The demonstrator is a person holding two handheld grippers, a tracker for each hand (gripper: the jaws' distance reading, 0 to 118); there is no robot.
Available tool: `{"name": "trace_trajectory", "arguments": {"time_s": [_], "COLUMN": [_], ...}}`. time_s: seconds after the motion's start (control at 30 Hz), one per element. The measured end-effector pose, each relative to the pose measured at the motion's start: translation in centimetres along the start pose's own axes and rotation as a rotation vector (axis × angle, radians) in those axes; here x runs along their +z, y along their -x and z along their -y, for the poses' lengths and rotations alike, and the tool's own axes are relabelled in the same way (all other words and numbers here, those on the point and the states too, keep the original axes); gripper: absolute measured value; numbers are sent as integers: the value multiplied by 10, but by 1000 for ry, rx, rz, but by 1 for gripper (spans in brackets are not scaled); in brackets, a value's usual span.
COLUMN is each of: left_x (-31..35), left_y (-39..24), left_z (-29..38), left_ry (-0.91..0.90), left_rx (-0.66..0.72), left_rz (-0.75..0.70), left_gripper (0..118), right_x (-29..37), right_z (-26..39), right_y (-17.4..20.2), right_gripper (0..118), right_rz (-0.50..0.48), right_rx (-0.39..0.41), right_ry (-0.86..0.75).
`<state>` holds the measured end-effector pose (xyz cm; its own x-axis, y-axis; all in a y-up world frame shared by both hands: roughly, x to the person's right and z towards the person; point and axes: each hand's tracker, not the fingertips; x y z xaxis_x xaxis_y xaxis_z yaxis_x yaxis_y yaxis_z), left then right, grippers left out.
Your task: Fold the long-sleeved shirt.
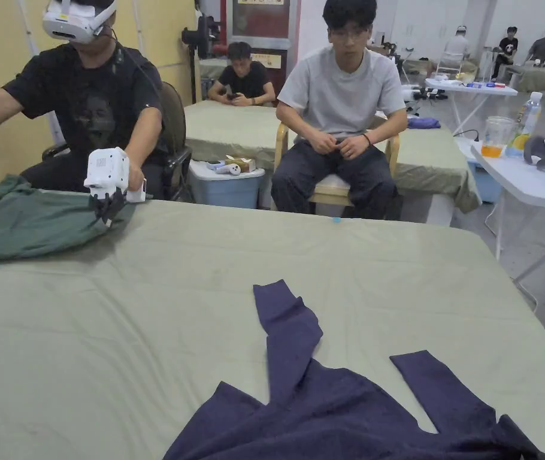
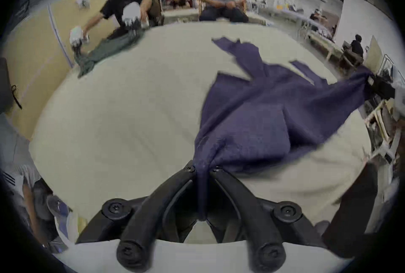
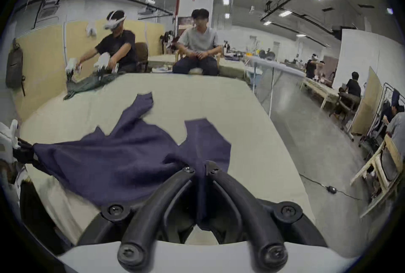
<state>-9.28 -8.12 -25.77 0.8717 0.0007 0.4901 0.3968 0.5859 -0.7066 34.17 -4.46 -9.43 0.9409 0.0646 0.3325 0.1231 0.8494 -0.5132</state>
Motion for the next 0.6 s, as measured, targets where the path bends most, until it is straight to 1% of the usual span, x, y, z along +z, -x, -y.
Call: {"name": "trace_trajectory", "arguments": {"time_s": [0.1, 0.2, 0.27, 0.3, 0.33, 0.37, 0.4, 0.43, 0.47, 0.53, 0.6], "left_x": [1, -6, -13, -13, -9, -4, 1, 9, 18, 35, 50], "left_y": [-5, 0, 6, 6, 9, 15, 22, 26, 31, 39, 43], "left_z": [28, 42, 39, 38, 33, 28, 21, 15, 6, -12, -27], "left_ry": [58, 92, 120, 107, 94, 73, 55, 20, -20, -82, -158], "left_rx": [-64, -51, -52, -49, -23, 24, 42, 63, 73, 81, 90], "left_rz": [11, 37, 47, 47, 40, 41, 55, 57, 44, 21, 1], "left_gripper": [7, 8, 9, 17, 44, 74, 102, 118, 118, 118, 118], "right_x": [7, 5, 2, 2, 3, 9, 15, 21, 27, 39, 46], "right_z": [14, 26, 31, 31, 30, 27, 21, 13, 3, -16, -33], "right_y": [1, -5, -8, -7, -7, -7, -6, -6, -7, -7, -6], "right_gripper": [16, 16, 16, 16, 19, 31, 56, 99, 118, 118, 118], "right_rz": [14, 37, 27, 24, 14, 8, -3, -14, -19, -25, -15], "right_rx": [1, 0, -17, -19, -16, -4, 18, 36, 45, 44, 32], "right_ry": [23, 49, 78, 93, 100, 88, 50, 27, -11, -112, -156]}}
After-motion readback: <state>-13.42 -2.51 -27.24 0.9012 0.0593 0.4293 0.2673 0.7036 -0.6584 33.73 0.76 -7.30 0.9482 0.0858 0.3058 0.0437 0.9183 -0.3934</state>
